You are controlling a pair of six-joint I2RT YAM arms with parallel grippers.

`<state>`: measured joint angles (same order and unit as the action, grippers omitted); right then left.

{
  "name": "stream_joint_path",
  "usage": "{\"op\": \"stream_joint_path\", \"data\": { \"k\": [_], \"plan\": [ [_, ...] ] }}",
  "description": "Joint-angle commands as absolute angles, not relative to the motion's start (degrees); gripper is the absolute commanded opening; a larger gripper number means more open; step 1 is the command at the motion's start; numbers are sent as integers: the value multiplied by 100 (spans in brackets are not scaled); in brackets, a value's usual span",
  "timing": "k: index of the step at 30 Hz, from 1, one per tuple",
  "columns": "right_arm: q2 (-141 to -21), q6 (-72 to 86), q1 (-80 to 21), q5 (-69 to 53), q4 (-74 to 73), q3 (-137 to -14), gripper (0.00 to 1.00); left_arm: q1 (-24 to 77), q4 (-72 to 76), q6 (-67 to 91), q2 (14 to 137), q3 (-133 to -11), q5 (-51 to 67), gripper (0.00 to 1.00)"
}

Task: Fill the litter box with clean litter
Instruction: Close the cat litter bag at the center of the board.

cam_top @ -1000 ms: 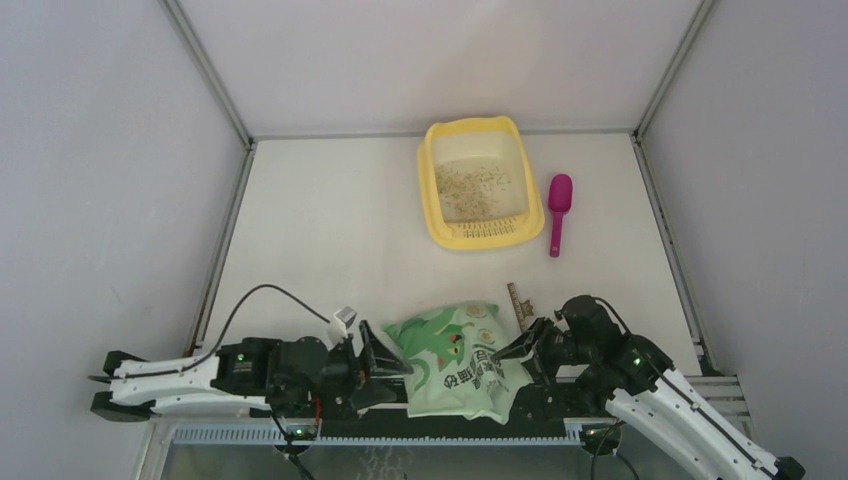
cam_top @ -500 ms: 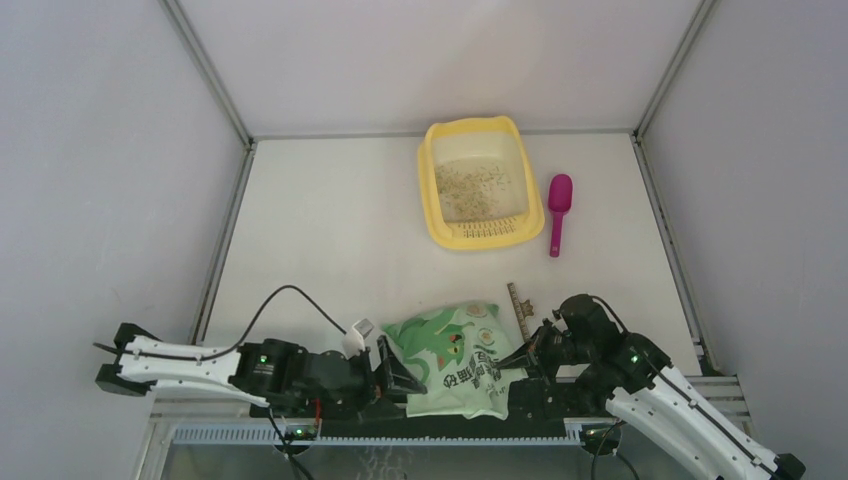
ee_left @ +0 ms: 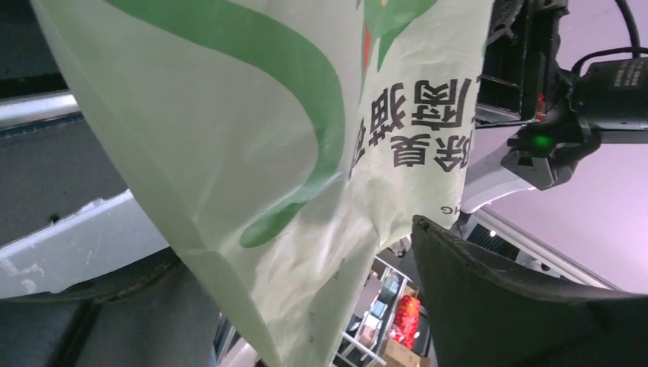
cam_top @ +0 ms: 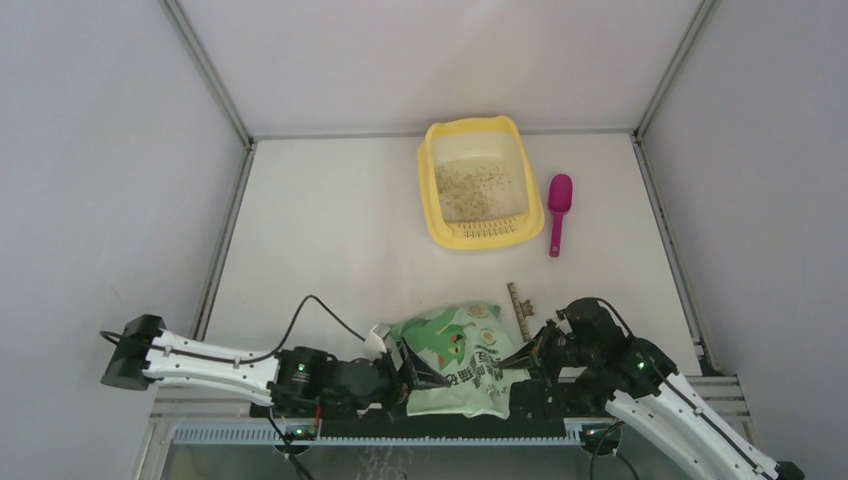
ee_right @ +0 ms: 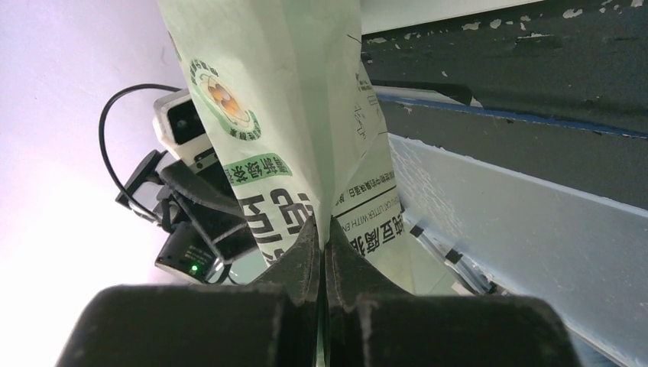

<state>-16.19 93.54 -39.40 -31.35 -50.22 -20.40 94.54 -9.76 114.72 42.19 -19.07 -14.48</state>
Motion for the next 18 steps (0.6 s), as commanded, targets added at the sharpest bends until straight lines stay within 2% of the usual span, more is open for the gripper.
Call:
{"op": "stream_joint_path", "data": {
  "k": [1, 2, 3, 4, 5, 12, 15, 18],
  "plan": [
    [-1456, 9392, -3914, -3039, -4942, -2224, 0, 9510, -356, 11778, 3958, -1509, -2202, 65],
    [-1451, 9375, -3913, -3027, -4952, -2224, 0, 9505, -223, 11788, 3824, -1347, -2409, 37],
    [-1450, 9351, -3911, -3019, -4952, -2224, 0, 9502, -172, 11820, 3650, -1218, -2533, 17],
    [-1450, 9326, -3911, -3004, -4930, -2224, 0, 9501, -255, 11833, 3390, -1113, -2669, 3],
    [-1444, 9303, -3911, -2971, -4893, -2224, 0, 9501, -608, 11856, 3103, -1094, -2778, 0],
    [-1841, 9008, -3694, -2872, -3847, -2122, 0, 9412, -4706, 11572, 658, -2256, -4053, 0],
    [-2768, 8604, -3312, -3132, -2979, -2198, 0, 9335, -6218, 11511, -122, -2886, -4833, 0],
    [-3618, 7934, -2858, -3373, -2713, -2673, 0, 9335, -7082, 11383, -406, -3425, -5357, 0]
  ]
}}
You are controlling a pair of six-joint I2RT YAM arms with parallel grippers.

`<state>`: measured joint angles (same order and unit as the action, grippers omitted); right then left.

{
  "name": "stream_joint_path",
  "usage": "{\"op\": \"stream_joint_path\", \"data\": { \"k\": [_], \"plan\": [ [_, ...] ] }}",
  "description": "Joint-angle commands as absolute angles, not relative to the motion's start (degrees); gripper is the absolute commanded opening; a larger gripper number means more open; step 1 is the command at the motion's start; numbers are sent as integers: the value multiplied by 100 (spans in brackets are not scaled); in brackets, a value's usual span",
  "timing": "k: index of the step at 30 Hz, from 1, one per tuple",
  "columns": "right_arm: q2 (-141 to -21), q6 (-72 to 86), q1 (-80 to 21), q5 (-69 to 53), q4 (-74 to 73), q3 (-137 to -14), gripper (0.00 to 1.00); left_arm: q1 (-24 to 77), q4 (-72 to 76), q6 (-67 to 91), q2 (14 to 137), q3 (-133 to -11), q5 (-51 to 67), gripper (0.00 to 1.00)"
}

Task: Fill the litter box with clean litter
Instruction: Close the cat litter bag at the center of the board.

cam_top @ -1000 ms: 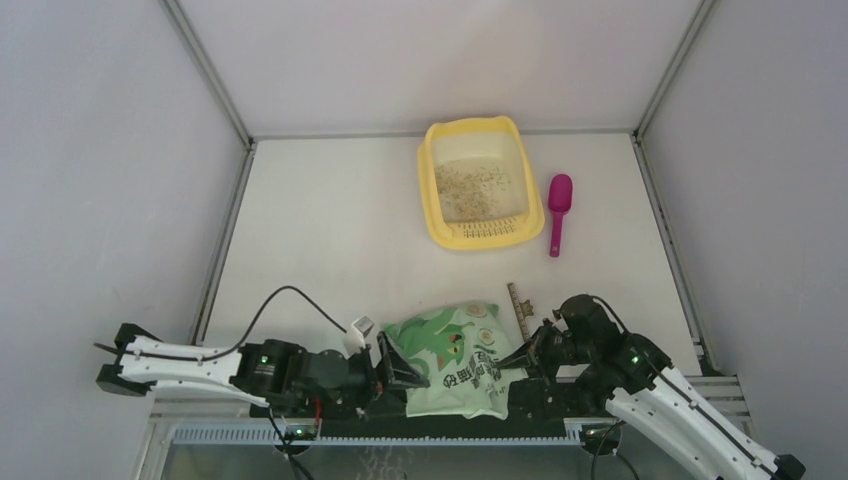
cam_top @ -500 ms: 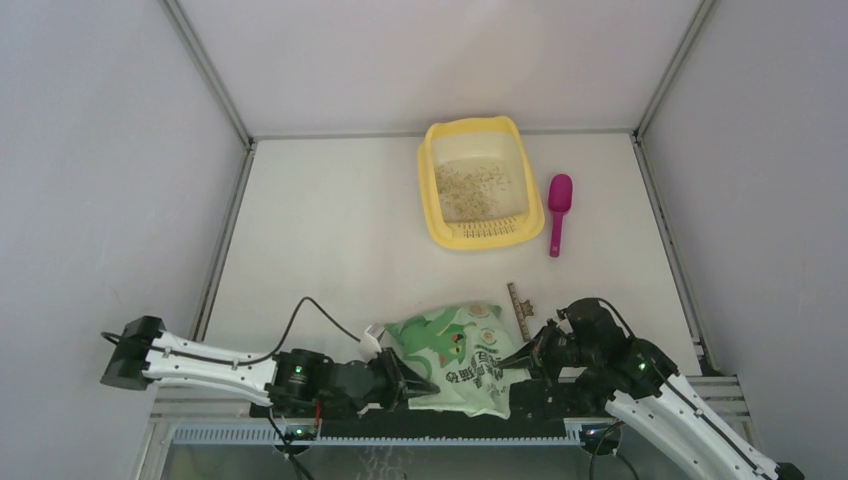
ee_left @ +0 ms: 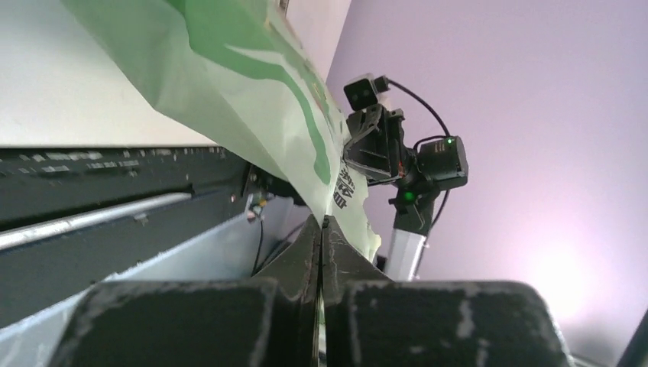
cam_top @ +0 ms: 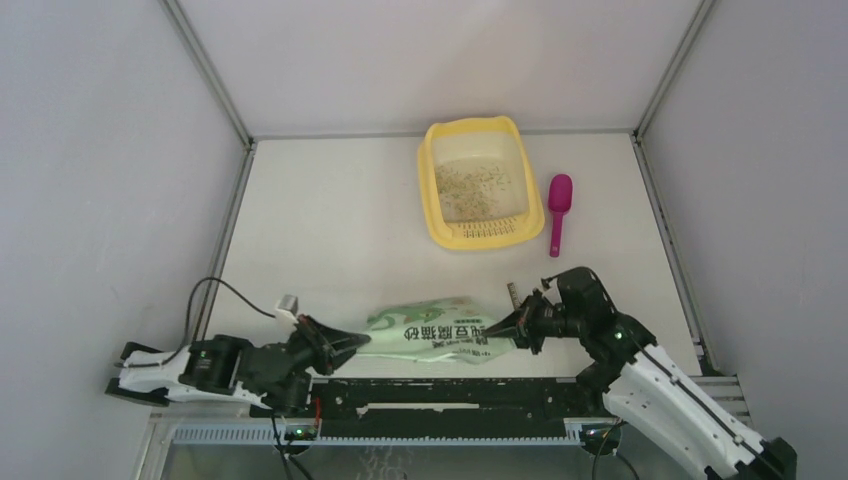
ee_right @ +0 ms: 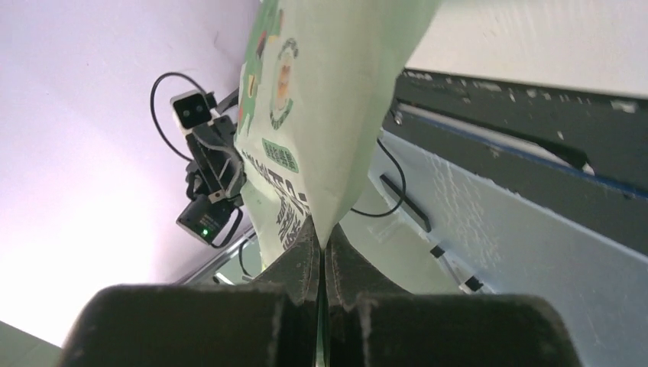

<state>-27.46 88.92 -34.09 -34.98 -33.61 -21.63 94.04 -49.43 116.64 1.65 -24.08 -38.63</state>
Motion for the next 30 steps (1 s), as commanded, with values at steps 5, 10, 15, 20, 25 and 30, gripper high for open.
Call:
{"op": "stream_joint_path", "data": {
  "k": [5, 10, 15, 20, 25, 30],
  "plan": [
    [-4471, 7241, -2705, -3420, -2575, -3272, 0, 9343, -6950, 11306, 317, -3592, -5572, 0],
    [-4832, 6618, -2657, -3282, -2397, -3436, 0, 9343, -7565, 11549, 389, -3561, -5724, 0],
    [-4921, 5708, -2642, -2911, -1727, -3436, 0, 9343, -8075, 11045, 496, -4042, -5807, 0],
    [-4795, 5045, -2612, -2605, -798, -3332, 0, 9256, -8435, 9750, 2339, -5680, -5762, 11],
    [-4827, 4654, -2620, -2420, 175, -3202, 0, 7285, -7267, 6753, 3647, -6857, -4092, 45],
    [-5184, 4225, -2782, -2327, 718, -3033, 0, 6268, -6209, 5175, 4682, -7213, -2276, 51]
  ]
}}
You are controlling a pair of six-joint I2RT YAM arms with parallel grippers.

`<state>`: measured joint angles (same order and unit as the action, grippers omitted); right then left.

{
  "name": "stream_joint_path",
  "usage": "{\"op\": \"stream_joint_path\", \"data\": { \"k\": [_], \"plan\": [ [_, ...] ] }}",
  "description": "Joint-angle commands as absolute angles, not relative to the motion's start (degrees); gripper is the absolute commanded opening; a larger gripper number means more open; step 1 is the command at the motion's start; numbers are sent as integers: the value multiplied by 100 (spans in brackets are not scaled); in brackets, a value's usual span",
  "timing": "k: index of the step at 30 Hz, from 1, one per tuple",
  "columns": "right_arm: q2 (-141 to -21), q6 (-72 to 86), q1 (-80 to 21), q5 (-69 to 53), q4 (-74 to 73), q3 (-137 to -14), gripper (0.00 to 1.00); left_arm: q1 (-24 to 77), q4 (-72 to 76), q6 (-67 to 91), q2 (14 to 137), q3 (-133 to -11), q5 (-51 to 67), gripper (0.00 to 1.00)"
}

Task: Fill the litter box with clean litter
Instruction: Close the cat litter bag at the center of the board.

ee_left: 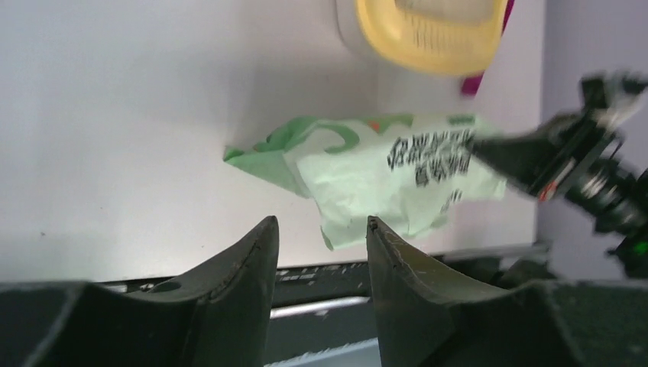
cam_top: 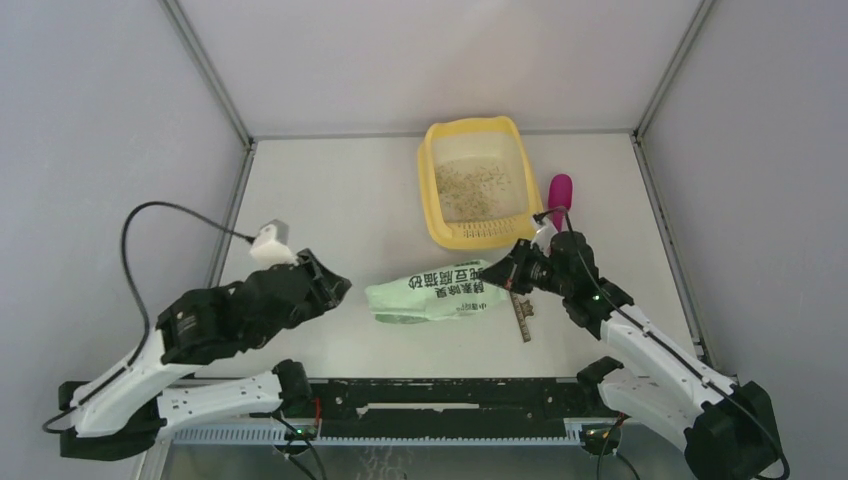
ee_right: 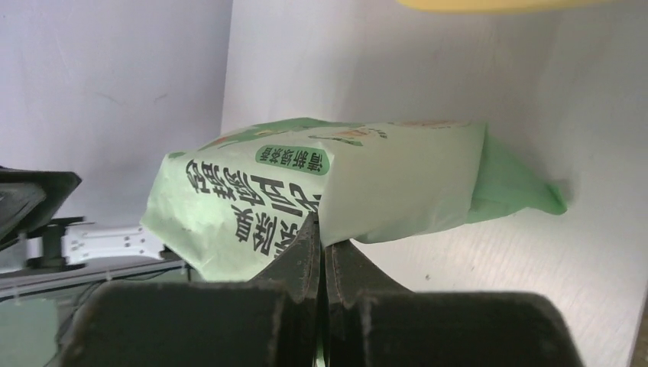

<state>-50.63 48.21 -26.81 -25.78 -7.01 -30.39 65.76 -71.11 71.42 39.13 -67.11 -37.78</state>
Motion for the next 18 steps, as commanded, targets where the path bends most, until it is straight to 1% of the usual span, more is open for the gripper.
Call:
{"op": "stream_joint_path", "data": {
  "k": [1, 5, 7, 8, 9, 10, 14, 16, 18],
  "plan": [
    [-5198, 4128, -2838, -2222, 813, -2944, 0, 6267, -6214, 5017, 4951, -7415, -2221, 51],
    [-5108, 3812, -2985, -1882, 1215, -2654, 0, 6115, -6053, 4385, 5914, -8062, -1874, 54],
    [-5043, 3696, -2988, -1795, 1405, -2532, 0, 5929, -5820, 4173, 6203, -8161, -1516, 59],
    [-5012, 3628, -2995, -1742, 1489, -2477, 0, 5810, -5719, 4099, 6308, -8203, -1339, 71],
    [-4987, 3569, -2997, -1706, 1592, -2421, 0, 5700, -5606, 4050, 6385, -8207, -1151, 94],
    [-4968, 3528, -2982, -1698, 1722, -2357, 0, 5543, -5518, 4014, 6460, -8198, -867, 99],
    [-4914, 3252, -2972, -1808, 2522, -2057, 0, 5070, -5379, 3764, 6618, -8115, 122, 100],
    [-4944, 3139, -2933, -1947, 3000, -1895, 0, 5028, -5162, 3321, 6472, -7966, 399, 100],
    [-5110, 2976, -2823, -2333, 3314, -1855, 0, 5016, -4904, 2877, 6268, -7762, 542, 100]
  ]
}}
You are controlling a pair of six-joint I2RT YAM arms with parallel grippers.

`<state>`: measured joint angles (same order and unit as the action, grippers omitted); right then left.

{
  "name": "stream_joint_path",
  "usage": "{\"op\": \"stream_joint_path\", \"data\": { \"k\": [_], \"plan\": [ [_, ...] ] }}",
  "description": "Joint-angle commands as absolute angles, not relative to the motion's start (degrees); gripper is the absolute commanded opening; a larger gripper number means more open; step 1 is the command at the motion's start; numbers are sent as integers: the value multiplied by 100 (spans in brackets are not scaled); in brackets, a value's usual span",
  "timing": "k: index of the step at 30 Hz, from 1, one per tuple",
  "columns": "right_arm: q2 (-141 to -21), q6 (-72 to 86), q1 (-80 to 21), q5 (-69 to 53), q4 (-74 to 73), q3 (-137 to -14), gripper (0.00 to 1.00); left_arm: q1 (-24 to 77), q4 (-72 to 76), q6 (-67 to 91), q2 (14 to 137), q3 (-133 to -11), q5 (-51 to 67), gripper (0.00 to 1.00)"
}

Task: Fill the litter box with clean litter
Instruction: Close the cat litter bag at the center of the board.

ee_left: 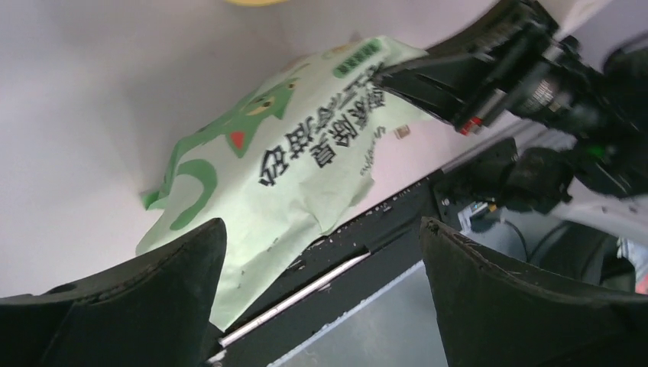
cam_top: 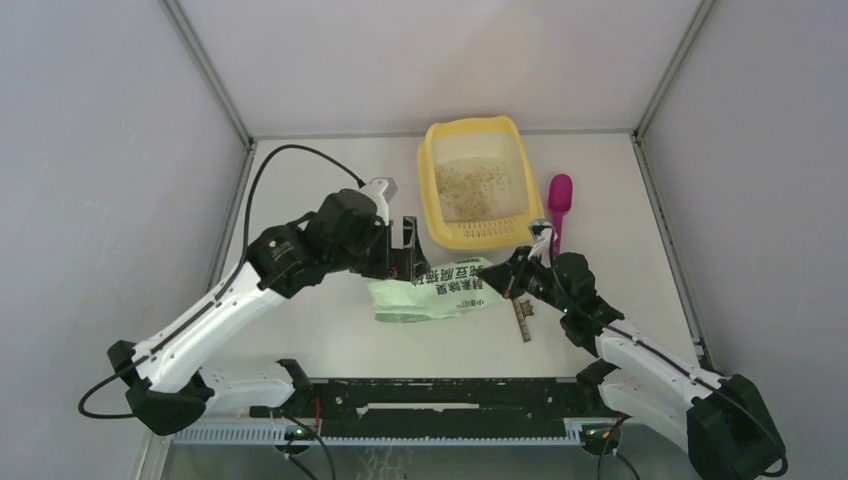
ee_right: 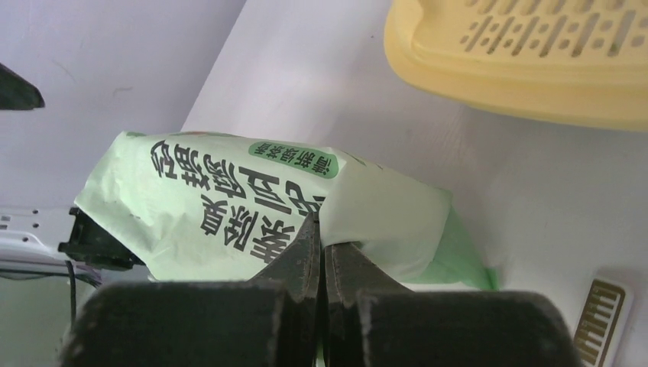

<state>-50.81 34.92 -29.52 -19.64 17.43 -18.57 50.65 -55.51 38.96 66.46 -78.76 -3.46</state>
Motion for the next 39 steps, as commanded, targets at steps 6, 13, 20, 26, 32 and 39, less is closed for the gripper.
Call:
{"op": "stream_joint_path", "data": {
  "k": [6, 13, 20, 26, 32, 39],
  "plan": [
    [-5556, 2216, -2681, -3310, 3758, -1771, 0, 4984, -5083, 1984, 6811, -7469, 1007, 100],
    [-6055, 1760, -2639, -3731, 4553, -1703, 0, 4971, -5353, 1423, 7225, -7501, 490, 100],
    [-6060, 1270, -2538, -4121, 4548, -1708, 0, 4548, -4923, 1159, 7056, -7164, 575, 100],
    [-6022, 1234, -2430, -4247, 4611, -1677, 0, 4461, -4918, 957, 7150, -6929, 597, 100],
    [-6502, 1364, -2409, -4236, 5078, -1752, 0, 4456, -4736, 813, 7258, -6822, 1650, 100],
    [-7090, 1582, -2319, -4236, 5693, -1883, 0, 4438, -4780, 590, 7821, -6792, 1854, 100]
  ]
}}
